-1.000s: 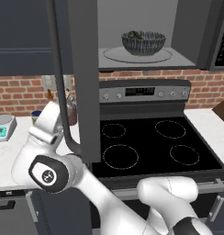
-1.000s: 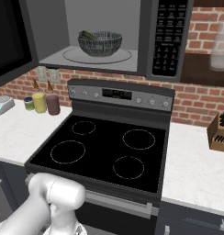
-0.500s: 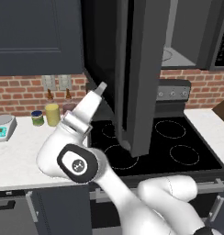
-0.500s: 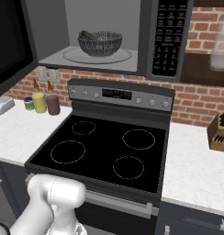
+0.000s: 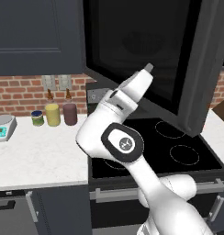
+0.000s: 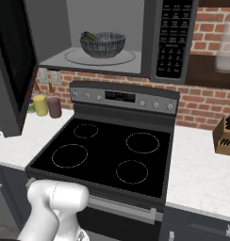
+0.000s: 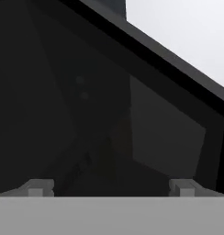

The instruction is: Pick the cucumber from the sink and place it in the bowl. Then pick the bowl and place it in the microwave. Then close the microwave door and press the start button.

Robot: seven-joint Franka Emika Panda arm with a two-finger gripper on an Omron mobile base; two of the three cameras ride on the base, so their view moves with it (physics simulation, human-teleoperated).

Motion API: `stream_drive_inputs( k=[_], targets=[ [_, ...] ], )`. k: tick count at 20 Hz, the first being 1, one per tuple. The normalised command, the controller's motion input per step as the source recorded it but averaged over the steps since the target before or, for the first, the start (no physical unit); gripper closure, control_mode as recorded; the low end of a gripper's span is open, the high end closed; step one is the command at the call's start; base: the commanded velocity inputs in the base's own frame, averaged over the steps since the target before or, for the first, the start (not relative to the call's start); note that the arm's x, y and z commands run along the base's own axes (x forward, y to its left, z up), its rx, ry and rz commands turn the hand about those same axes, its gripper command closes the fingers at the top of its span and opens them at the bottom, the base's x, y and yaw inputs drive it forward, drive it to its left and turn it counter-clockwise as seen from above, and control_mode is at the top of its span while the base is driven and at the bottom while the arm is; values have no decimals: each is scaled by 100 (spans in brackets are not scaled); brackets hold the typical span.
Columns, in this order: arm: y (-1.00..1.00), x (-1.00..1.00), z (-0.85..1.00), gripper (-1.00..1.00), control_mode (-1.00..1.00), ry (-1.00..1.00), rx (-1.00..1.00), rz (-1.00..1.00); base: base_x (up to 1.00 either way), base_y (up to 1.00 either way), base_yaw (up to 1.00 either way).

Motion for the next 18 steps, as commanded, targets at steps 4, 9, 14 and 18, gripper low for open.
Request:
stream_drive_inputs(
  k=[4, 9, 14, 18],
  targets=[
    [-91, 27, 40, -100, -100, 0, 8, 16, 0, 0, 0],
    [-83, 36, 31, -100, -100, 0, 8, 21, 0, 0, 0],
    [-62, 48, 16, -100, -100, 5, 8, 27, 0, 0, 0],
    [-50, 58, 12, -100, -100, 12, 10, 33, 0, 0, 0]
  ],
)
